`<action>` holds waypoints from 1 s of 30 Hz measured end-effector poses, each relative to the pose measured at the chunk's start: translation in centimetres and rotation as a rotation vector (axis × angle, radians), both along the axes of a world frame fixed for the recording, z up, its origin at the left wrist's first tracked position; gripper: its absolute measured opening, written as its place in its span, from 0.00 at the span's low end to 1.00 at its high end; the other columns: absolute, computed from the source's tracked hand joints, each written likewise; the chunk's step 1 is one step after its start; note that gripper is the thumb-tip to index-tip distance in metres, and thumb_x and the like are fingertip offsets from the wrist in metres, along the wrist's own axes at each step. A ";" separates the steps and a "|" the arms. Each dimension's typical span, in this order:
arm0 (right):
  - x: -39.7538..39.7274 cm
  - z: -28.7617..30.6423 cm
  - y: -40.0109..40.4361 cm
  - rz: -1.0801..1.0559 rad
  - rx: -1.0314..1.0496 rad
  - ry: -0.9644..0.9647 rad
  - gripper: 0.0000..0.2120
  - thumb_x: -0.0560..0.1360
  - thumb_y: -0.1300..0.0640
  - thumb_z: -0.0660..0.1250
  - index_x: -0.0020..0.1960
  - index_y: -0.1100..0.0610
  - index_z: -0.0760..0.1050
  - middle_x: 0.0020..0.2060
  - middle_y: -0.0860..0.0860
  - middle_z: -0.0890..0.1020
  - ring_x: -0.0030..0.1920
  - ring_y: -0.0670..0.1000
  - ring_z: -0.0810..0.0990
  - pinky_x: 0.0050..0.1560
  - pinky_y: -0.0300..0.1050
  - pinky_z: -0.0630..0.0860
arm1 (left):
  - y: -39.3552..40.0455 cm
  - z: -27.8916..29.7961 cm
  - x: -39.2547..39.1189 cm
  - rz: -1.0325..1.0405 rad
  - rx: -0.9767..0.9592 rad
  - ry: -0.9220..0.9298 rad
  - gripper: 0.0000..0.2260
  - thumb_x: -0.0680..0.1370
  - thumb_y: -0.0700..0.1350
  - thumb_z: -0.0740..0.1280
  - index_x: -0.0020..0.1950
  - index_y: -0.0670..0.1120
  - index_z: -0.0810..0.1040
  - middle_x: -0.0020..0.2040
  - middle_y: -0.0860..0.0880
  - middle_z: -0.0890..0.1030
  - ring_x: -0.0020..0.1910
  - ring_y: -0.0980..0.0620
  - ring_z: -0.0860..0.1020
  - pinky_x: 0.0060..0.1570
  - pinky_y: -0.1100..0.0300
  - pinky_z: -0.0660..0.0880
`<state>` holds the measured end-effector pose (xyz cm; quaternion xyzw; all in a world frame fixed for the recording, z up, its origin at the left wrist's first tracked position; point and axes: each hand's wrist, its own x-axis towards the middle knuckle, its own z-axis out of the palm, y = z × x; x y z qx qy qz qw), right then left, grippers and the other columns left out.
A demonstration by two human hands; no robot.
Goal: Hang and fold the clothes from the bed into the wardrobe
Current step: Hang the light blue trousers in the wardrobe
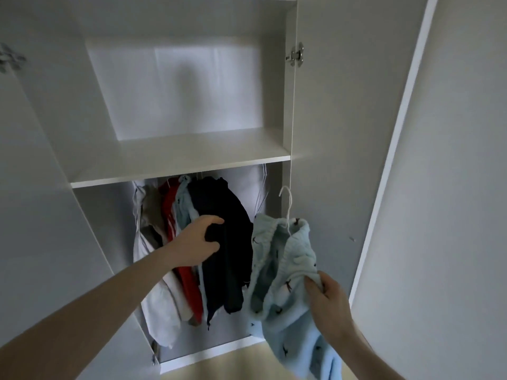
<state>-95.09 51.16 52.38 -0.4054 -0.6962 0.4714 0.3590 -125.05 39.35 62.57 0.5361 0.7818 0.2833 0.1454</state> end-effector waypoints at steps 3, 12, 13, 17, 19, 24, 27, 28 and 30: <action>-3.9 -0.7 2.0 -0.038 0.002 0.002 0.12 0.80 0.58 0.64 0.38 0.56 0.75 0.26 0.44 0.74 0.27 0.41 0.69 0.28 0.34 0.67 | 2.0 -0.9 -5.3 0.020 -0.008 0.008 0.23 0.80 0.39 0.68 0.75 0.49 0.70 0.73 0.53 0.66 0.59 0.51 0.74 0.53 0.69 0.68; -13.1 -2.9 6.3 -0.170 0.017 -0.049 0.14 0.81 0.54 0.65 0.39 0.57 0.74 0.30 0.56 0.76 0.29 0.45 0.70 0.31 0.42 0.68 | 12.0 -7.8 -14.2 -0.058 -0.235 0.076 0.22 0.78 0.42 0.69 0.72 0.43 0.71 0.69 0.45 0.69 0.64 0.46 0.73 0.66 0.57 0.72; -13.8 -3.1 6.4 -0.176 0.015 -0.049 0.14 0.81 0.53 0.65 0.39 0.58 0.74 0.31 0.57 0.76 0.29 0.46 0.70 0.32 0.44 0.69 | 13.1 -8.6 -14.7 -0.066 -0.259 0.077 0.23 0.77 0.42 0.69 0.72 0.41 0.71 0.70 0.43 0.70 0.64 0.45 0.74 0.66 0.55 0.73; -15.2 -4.5 7.0 -0.205 0.014 -0.056 0.14 0.81 0.53 0.65 0.38 0.55 0.73 0.30 0.56 0.76 0.28 0.43 0.69 0.31 0.41 0.68 | 16.7 -10.9 -16.6 -0.087 -0.369 0.115 0.34 0.78 0.45 0.69 0.81 0.45 0.58 0.79 0.46 0.57 0.69 0.46 0.70 0.68 0.55 0.72; -15.8 -5.0 7.6 -0.212 0.011 -0.064 0.13 0.81 0.55 0.65 0.37 0.56 0.74 0.28 0.52 0.75 0.27 0.42 0.68 0.29 0.37 0.66 | 19.5 -11.1 -17.9 -0.101 -0.368 0.186 0.35 0.78 0.45 0.69 0.82 0.44 0.56 0.81 0.46 0.53 0.70 0.44 0.70 0.67 0.52 0.73; -16.2 -5.6 9.1 -0.227 0.004 -0.095 0.13 0.80 0.54 0.66 0.38 0.56 0.74 0.30 0.55 0.78 0.29 0.45 0.72 0.30 0.41 0.69 | 26.0 -11.0 -19.5 -0.154 -0.470 0.378 0.37 0.78 0.45 0.68 0.83 0.42 0.52 0.83 0.45 0.48 0.74 0.40 0.66 0.68 0.48 0.73; -16.2 -5.3 9.4 -0.205 0.004 -0.109 0.11 0.80 0.55 0.67 0.39 0.56 0.77 0.32 0.54 0.80 0.32 0.50 0.79 0.33 0.43 0.73 | 28.7 -12.1 -19.8 -0.179 -0.511 0.479 0.37 0.78 0.42 0.67 0.83 0.43 0.52 0.84 0.45 0.47 0.77 0.41 0.65 0.67 0.48 0.73; -16.1 -5.2 9.7 -0.205 0.012 -0.111 0.11 0.79 0.56 0.67 0.39 0.55 0.77 0.32 0.53 0.81 0.33 0.49 0.79 0.34 0.41 0.73 | 29.8 -12.6 -20.0 -0.187 -0.515 0.503 0.37 0.78 0.40 0.67 0.83 0.44 0.53 0.84 0.46 0.46 0.77 0.41 0.64 0.67 0.48 0.73; -16.1 -4.9 10.4 -0.191 0.038 -0.130 0.09 0.79 0.57 0.69 0.40 0.55 0.79 0.32 0.52 0.82 0.35 0.49 0.80 0.37 0.41 0.75 | 31.8 -13.6 -20.6 -0.203 -0.523 0.547 0.35 0.78 0.40 0.65 0.83 0.45 0.53 0.84 0.47 0.46 0.78 0.42 0.64 0.67 0.49 0.73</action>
